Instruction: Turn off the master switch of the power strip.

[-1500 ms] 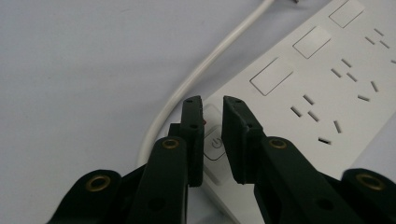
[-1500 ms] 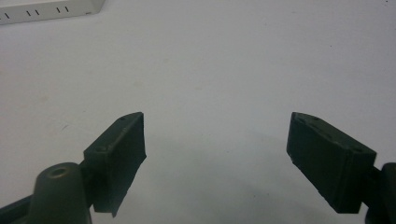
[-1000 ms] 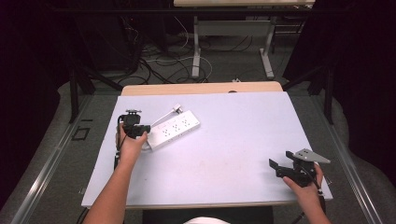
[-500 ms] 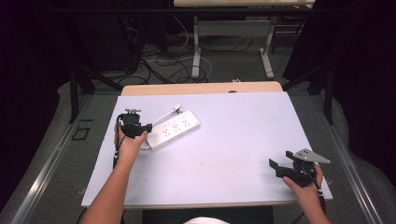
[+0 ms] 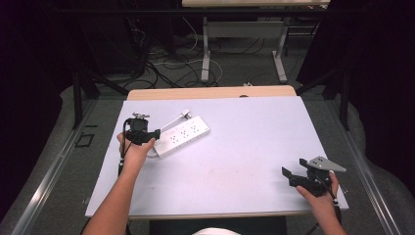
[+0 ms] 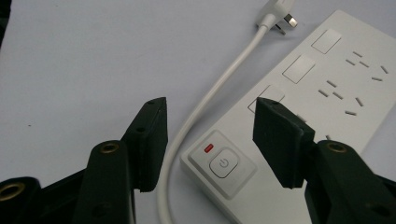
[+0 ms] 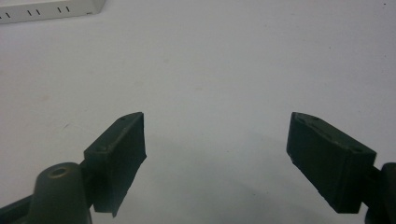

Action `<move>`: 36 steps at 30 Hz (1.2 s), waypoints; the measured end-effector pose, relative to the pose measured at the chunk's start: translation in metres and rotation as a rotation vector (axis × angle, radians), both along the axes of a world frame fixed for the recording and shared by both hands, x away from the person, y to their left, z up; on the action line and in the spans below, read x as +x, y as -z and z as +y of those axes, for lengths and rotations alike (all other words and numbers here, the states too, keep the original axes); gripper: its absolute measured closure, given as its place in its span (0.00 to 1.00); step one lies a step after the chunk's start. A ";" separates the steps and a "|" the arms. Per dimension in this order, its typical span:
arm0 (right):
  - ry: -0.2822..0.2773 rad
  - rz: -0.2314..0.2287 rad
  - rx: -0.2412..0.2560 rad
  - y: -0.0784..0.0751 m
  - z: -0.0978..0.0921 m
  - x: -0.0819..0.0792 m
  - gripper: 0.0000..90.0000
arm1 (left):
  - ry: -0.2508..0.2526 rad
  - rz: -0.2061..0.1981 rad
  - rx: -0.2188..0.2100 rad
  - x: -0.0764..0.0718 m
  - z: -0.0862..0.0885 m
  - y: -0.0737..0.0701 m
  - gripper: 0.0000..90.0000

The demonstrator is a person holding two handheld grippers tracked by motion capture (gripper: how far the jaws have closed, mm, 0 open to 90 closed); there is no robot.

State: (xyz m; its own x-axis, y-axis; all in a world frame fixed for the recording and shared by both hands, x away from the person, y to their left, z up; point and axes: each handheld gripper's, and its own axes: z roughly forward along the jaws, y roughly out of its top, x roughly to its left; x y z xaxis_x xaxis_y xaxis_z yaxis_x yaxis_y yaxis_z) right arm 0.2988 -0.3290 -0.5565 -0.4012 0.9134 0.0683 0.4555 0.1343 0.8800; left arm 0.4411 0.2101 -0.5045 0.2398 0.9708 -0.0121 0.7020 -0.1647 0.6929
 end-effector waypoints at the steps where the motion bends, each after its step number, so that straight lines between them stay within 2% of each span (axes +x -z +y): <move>1: 0.000 0.000 0.000 0.000 0.000 0.000 0.21 | 0.003 0.000 0.003 -0.001 0.000 -0.001 0.51; 10: 0.004 0.005 0.008 0.000 0.001 0.000 0.21 | 0.020 -0.014 -0.037 -0.006 0.003 -0.006 0.45; 17: 0.000 -0.001 -0.001 0.000 0.000 0.000 0.21 | 0.041 -0.057 -0.077 -0.013 0.004 -0.011 0.38; 19: -0.004 0.012 0.008 -0.001 0.001 -0.001 0.21 | 0.059 -0.062 -0.075 -0.015 0.004 -0.014 0.37; 24: 0.003 0.005 0.008 -0.001 0.001 -0.001 0.21 | 0.093 -0.098 -0.093 -0.018 0.003 -0.017 0.35; 28: 0.001 0.000 0.005 -0.001 0.000 -0.001 0.21 | 0.092 -0.095 -0.098 -0.022 0.002 -0.021 0.32; 31: 0.001 0.006 0.010 -0.001 0.001 -0.001 0.21 | 0.111 -0.094 -0.117 -0.026 0.000 -0.024 0.30; 36: 0.001 0.009 0.007 -0.001 0.001 -0.001 0.21 | 0.147 -0.103 -0.140 -0.033 -0.005 -0.029 0.17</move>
